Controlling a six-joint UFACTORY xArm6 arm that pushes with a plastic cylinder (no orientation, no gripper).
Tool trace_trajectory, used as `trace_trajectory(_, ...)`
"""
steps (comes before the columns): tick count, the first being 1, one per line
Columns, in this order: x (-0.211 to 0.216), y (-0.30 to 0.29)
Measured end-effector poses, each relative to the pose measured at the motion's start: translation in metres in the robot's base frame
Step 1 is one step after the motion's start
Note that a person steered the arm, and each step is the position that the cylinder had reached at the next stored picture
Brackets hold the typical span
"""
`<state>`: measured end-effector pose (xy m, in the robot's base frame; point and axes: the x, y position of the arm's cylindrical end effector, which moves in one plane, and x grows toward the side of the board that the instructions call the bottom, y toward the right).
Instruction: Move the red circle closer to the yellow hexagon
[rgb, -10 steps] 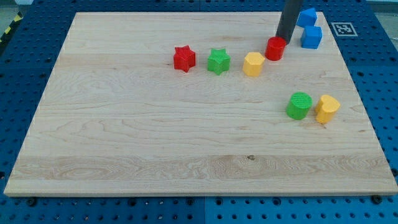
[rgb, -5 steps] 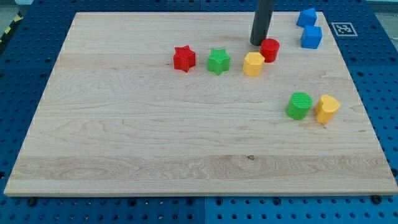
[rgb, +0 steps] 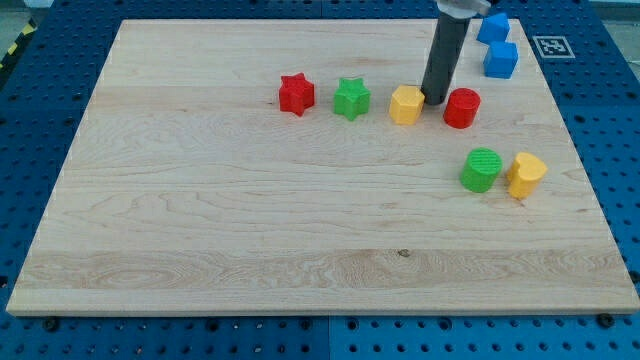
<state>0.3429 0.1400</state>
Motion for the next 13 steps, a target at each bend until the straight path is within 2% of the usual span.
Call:
trace_trajectory(8,0.001,0.076)
trace_trajectory(10,0.005,0.062)
trace_trajectory(13,0.056,0.040)
